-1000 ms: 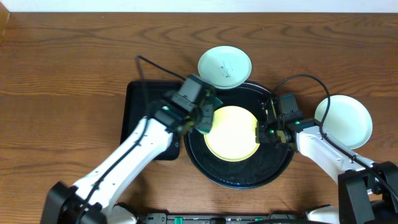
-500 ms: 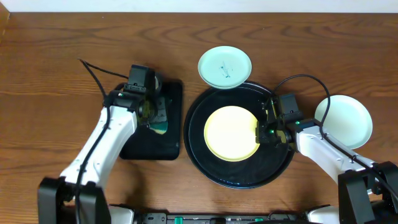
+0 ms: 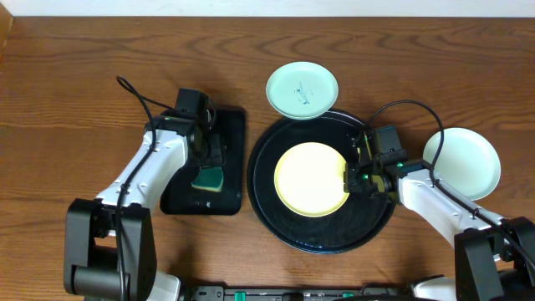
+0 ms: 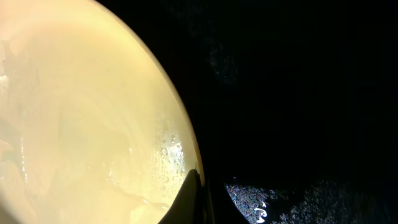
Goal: Clean dirty plates on tray and stack at the side
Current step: 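Return the sponge to the black tray with the left gripper, then grip the yellow plate rim and carry it onto the mint plate at right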
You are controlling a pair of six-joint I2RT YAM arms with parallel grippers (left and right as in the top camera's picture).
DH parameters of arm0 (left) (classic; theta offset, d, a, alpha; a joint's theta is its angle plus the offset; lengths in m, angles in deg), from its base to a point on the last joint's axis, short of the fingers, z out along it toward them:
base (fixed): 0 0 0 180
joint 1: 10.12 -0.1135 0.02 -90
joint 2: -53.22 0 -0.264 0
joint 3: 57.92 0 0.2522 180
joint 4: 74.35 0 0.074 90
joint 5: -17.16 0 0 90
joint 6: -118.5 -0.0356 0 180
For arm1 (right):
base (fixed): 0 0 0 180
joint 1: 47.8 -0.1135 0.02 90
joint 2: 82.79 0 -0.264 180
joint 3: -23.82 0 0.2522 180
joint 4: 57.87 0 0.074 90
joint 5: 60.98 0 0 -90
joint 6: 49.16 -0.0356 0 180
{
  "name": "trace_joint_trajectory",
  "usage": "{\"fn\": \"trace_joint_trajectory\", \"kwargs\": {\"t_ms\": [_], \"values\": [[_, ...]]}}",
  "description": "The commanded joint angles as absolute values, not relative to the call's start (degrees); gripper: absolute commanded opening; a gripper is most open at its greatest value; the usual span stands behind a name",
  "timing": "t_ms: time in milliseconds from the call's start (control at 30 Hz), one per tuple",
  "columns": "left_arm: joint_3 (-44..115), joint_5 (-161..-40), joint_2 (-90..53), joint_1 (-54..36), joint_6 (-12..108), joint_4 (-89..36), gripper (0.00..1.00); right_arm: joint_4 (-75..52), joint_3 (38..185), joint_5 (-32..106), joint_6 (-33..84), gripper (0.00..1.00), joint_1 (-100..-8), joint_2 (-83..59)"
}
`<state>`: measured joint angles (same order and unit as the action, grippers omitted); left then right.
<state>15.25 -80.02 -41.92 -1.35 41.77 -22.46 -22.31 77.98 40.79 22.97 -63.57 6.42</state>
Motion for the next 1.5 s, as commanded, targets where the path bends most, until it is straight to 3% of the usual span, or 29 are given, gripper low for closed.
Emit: {"fn": "trace_joint_trajectory", "kwargs": {"t_ms": [0, 600, 633, 667, 733, 933, 967, 1000, 1067, 1100, 1467], "values": [[14.8, -79.2, -42.3, -1.5, 41.2, -23.6, 0.66, -22.0, 77.9, 39.6, 22.2, 0.01, -64.0, 6.3], [7.4, -79.3, -42.3, -1.5, 41.2, -31.3, 0.64, -22.0, 77.9, 39.6, 22.2, 0.01, -64.0, 6.3], [6.3, -79.3, -42.3, -1.5, 41.2, -32.3, 0.48, -22.0, 77.9, 39.6, 22.2, 0.01, -64.0, 6.3], [6.1, -79.2, -42.3, -1.5, 41.2, -32.3, 0.4, -22.0, 77.9, 39.6, 22.2, 0.01, -64.0, 6.3], [6.0, -79.3, -42.3, -1.5, 41.2, -32.2, 0.09, -22.0, 77.9, 39.6, 22.2, 0.01, -64.0, 6.3], [8.3, -79.3, -40.6, -1.5, 41.2, -30.0, 0.07, -22.0, 77.9, 39.6, 22.2, 0.01, -64.0, 6.3], [8.7, -79.3, -40.1, -1.5, 41.2, -29.7, 0.08, -22.0, 77.9, 39.6, 22.2, 0.01, -64.0, 6.3], [9.1, -79.3, -39.0, -1.5, 41.2, -29.4, 0.25, -22.0, 77.9, 39.6, 22.2, 0.01, -64.0, 6.3], [9.1, -79.3, -37.0, -1.5, 41.2, -28.8, 0.7, -22.1, 77.9, 39.5, 22.2, 0.01, -64.0, 6.3], [9.1, -79.3, -36.3, -1.5, 41.2, -28.4, 0.75, -22.1, 77.9, 39.5, 22.2, 0.02, -64.0, 6.3], [6.7, -80.4, -35.1, -1.5, 43.8, -22.6, 0.77, -21.1, 77.9, 39.6, 21.6, 0.01, -64.0, 6.3]]}}
